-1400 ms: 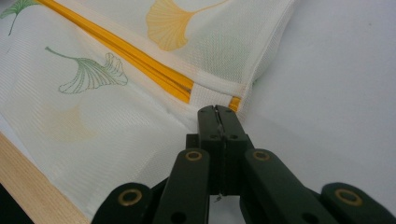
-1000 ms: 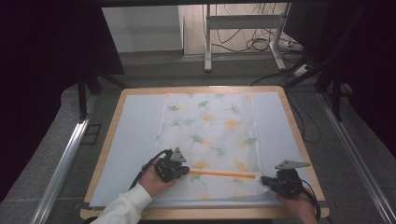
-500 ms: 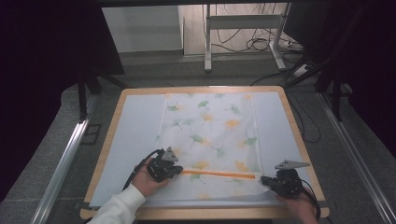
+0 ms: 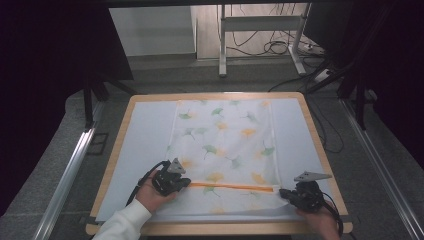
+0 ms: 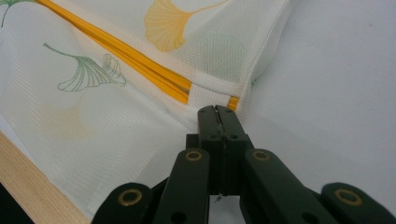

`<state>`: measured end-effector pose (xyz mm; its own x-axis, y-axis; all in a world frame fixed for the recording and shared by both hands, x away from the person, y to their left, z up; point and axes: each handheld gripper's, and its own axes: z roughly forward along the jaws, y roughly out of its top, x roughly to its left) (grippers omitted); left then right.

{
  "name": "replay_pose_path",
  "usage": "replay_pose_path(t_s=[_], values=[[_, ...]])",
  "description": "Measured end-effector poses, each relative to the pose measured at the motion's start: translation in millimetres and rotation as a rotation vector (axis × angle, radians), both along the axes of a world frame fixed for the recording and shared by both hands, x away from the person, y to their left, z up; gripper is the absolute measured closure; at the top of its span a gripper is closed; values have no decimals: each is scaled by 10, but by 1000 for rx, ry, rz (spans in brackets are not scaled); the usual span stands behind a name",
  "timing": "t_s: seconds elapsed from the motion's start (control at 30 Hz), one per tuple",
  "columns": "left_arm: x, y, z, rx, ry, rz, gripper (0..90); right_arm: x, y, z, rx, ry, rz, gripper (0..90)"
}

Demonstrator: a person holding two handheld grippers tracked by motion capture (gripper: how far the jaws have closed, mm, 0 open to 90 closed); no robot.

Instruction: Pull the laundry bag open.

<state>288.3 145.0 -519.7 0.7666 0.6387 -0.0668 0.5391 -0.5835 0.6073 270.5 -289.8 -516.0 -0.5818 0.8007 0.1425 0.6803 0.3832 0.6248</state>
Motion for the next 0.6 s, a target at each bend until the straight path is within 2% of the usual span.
replay_pose_path(t_s=[0.6], values=[[-43, 218, -3, 9, 5, 30, 900, 1, 3, -2, 1, -3, 0, 899]])
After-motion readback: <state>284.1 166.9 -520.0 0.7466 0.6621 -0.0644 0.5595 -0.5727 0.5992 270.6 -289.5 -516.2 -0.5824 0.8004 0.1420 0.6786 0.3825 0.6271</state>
